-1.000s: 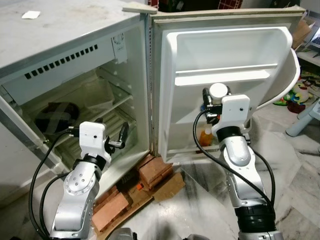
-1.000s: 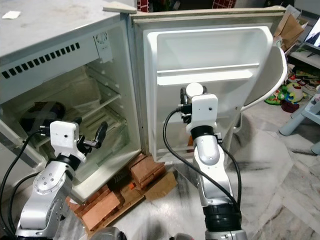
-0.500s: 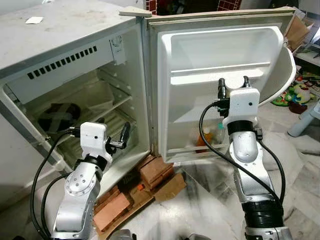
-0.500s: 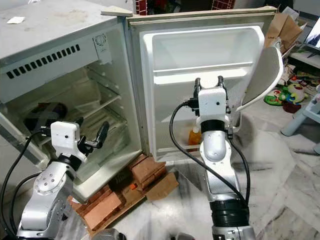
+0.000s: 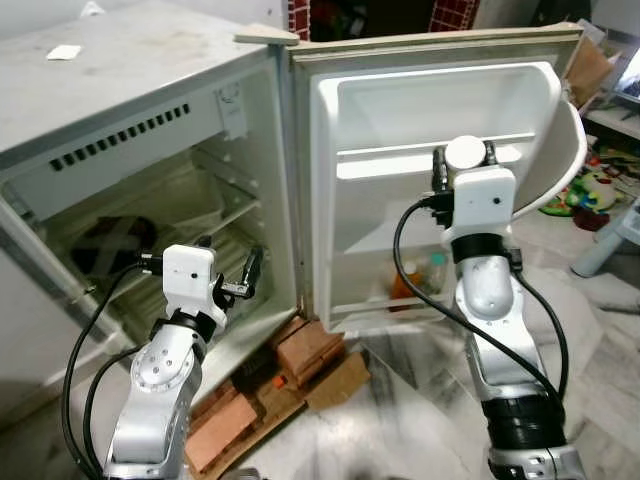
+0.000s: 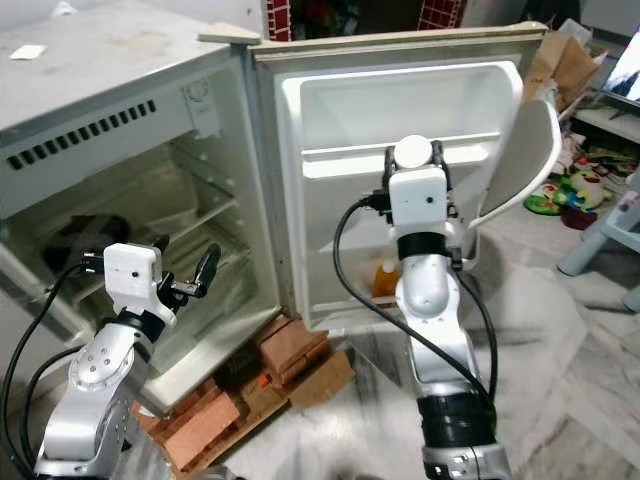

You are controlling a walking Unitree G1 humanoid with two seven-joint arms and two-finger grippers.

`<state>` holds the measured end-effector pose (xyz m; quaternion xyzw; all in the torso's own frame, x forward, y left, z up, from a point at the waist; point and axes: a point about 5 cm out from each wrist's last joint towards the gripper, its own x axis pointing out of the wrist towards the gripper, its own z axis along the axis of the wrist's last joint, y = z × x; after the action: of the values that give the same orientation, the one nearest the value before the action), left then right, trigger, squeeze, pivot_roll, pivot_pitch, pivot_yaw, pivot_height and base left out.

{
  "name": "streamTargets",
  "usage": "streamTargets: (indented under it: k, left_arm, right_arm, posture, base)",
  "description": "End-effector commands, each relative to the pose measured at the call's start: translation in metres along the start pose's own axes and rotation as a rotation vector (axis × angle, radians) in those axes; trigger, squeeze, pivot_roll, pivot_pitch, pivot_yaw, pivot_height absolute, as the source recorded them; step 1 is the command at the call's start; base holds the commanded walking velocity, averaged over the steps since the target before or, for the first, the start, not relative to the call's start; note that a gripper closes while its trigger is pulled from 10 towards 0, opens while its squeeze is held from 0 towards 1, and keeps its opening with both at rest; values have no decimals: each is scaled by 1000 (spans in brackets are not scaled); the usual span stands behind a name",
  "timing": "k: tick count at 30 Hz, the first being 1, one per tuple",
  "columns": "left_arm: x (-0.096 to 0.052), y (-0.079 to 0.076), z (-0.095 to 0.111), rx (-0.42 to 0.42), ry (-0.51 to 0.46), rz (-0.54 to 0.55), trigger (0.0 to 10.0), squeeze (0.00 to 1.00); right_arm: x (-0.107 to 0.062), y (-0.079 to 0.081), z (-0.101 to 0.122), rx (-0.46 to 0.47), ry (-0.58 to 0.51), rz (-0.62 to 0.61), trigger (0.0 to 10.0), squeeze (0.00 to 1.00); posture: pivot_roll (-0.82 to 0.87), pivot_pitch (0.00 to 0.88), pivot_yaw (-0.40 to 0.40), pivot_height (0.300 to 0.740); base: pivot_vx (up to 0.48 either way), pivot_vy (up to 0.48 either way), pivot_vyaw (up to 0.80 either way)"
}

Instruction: Restocking fridge

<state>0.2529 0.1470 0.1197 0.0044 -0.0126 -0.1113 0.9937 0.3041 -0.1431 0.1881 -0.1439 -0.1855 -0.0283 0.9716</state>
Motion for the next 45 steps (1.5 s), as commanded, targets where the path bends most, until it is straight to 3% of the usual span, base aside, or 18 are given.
streamTargets:
  k: [1,18,20,33,45]
  left_arm:
    - [1,-3,4,15,-18,-19,10000,0]
    - [2,-3,3,21,-19,-13,10000,0]
    - [2,-2,3,-9,-17,9,10000,0]
    - [4,1,1,18,4,64,10000,0]
    - [5,-1,1,42,-1,58,10000,0]
  right_arm:
    - [1,-3,10,11,-52,-3,10000,0]
    - [1,1,10,59,-46,35,10000,0]
    - [1,5,11,99,-49,66,10000,0]
    - [-3,34,32,327,-84,310,10000,0]
    - [0,34,35,332,-101,342,10000,0]
  posture:
    - [74,19,3,740]
    - [74,16,1,740]
    - [73,15,1,740]
    - [76,11,-5,740]
    - [76,4,-10,740]
  base:
    - [300,-371,0]
    - [303,-369,0]
    - [0,0,0]
    - [0,0,0]
    - [0,-145,235]
